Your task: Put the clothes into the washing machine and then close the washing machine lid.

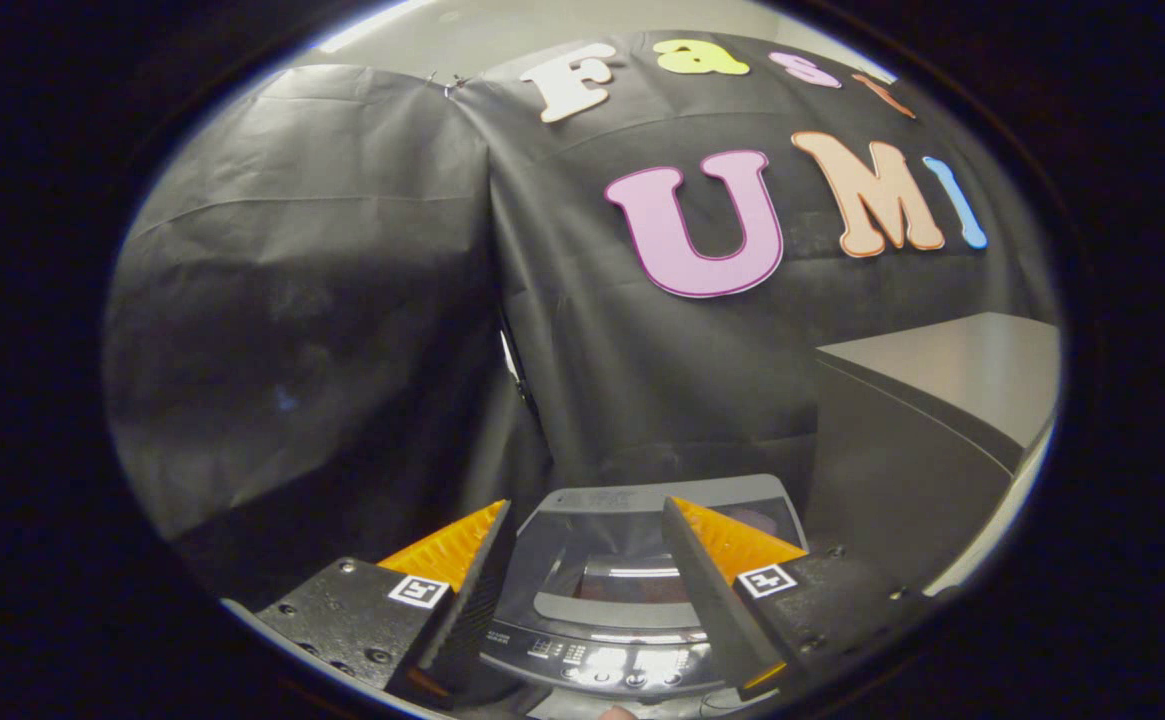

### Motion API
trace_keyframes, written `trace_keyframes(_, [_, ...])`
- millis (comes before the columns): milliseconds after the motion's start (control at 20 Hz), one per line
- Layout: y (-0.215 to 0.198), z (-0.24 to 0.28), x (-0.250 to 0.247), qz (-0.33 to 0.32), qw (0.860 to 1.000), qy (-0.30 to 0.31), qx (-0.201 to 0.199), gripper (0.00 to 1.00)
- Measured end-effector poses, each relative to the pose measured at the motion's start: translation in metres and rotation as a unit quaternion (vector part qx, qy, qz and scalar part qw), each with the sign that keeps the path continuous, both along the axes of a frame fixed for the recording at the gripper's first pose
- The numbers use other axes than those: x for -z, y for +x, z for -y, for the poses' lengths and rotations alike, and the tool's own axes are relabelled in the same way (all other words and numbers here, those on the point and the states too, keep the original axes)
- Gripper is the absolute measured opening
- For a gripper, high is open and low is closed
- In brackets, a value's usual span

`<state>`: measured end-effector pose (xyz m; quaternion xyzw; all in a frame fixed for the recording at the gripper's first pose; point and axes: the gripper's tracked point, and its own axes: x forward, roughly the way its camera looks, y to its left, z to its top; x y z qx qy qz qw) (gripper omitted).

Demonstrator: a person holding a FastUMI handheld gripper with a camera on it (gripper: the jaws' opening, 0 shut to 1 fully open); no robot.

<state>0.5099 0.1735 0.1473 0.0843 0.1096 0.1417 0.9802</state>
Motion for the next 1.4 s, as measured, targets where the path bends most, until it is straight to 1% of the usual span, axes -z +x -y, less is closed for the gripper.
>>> trace_keyframes(300, [-0.059, 0.009, 0.010, 0.025, 0.999, -0.023, 0.007, 0.90])
trace_keyframes(350, [-0.065, 0.013, 0.008, 0.034, 0.999, -0.022, 0.012, 0.90])
trace_keyframes(500, [-0.087, 0.022, 0.010, 0.027, 0.999, -0.001, 0.022, 0.90])
trace_keyframes(600, [-0.099, 0.033, 0.009, 0.028, 0.999, 0.009, 0.032, 0.90])
trace_keyframes(850, [-0.120, 0.053, 0.005, 0.047, 0.998, 0.005, 0.048, 0.89])
trace_keyframes(950, [-0.127, 0.056, 0.004, 0.055, 0.997, -0.007, 0.048, 0.89])
trace_keyframes(1000, [-0.143, 0.060, 0.004, 0.064, 0.997, -0.016, 0.049, 0.89])
trace_keyframes(1100, [-0.161, 0.058, -0.003, 0.080, 0.995, -0.027, 0.045, 0.89])
trace_keyframes(1400, [-0.193, 0.069, 0.004, 0.094, 0.993, -0.040, 0.062, 0.89])
